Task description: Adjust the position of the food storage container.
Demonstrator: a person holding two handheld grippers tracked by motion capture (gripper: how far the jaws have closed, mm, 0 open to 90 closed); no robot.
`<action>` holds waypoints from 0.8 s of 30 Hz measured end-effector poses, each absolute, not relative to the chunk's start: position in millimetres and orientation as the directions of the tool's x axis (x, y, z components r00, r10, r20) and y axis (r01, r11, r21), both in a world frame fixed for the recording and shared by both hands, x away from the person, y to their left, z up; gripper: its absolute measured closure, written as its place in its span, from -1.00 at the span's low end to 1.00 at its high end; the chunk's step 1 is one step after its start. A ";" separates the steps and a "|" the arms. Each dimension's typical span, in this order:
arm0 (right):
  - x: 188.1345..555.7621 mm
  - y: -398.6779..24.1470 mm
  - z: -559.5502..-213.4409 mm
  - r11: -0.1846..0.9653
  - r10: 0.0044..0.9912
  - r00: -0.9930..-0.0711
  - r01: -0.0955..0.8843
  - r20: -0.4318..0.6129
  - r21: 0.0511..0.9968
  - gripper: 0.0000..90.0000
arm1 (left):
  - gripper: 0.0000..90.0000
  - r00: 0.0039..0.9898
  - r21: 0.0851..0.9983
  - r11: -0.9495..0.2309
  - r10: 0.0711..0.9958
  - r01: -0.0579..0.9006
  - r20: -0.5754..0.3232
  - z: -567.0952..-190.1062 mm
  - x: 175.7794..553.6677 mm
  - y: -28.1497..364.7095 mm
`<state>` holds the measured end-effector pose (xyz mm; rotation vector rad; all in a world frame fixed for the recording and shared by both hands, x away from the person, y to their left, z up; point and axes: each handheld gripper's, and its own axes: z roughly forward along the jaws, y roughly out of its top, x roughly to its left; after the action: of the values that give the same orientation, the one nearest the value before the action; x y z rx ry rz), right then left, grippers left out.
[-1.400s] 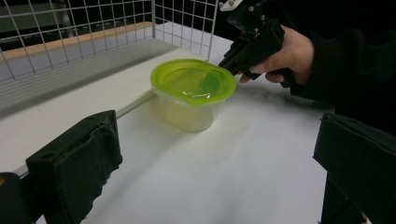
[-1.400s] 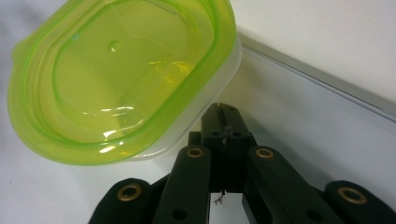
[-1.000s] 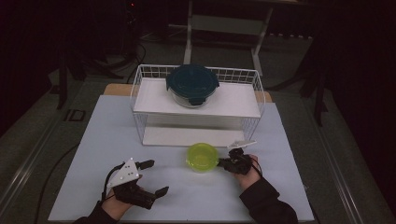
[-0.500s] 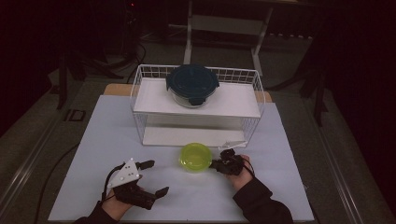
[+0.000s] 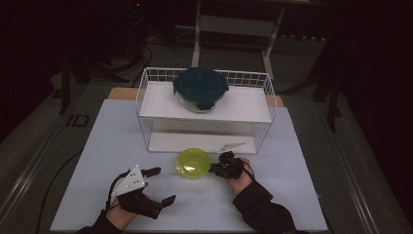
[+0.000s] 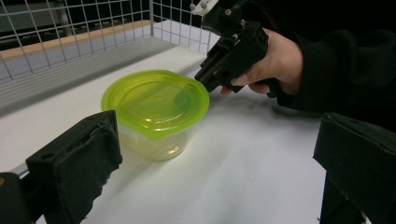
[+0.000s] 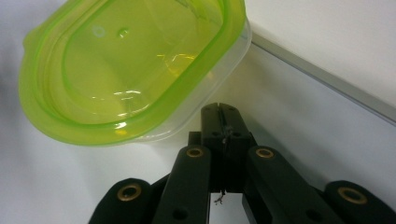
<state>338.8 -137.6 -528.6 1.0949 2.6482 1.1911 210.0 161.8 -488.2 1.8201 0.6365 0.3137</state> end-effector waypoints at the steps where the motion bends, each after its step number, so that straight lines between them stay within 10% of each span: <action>1: 338.7 -136.3 -528.2 0.457 0.615 -0.751 0.587 0.238 0.668 1.00 | -1.00 0.819 0.936 -0.228 0.565 0.269 -0.097 -488.3 210.1 161.9; 24: 317.7 -170.2 -500.7 0.421 0.620 -0.756 0.547 0.211 0.723 0.59 | -1.00 0.776 0.925 -0.246 0.627 0.289 -0.076 -486.0 214.3 161.6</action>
<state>317.7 -170.2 -500.7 1.0591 2.5728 1.2574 214.3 161.6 -486.0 1.8410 0.7044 0.3733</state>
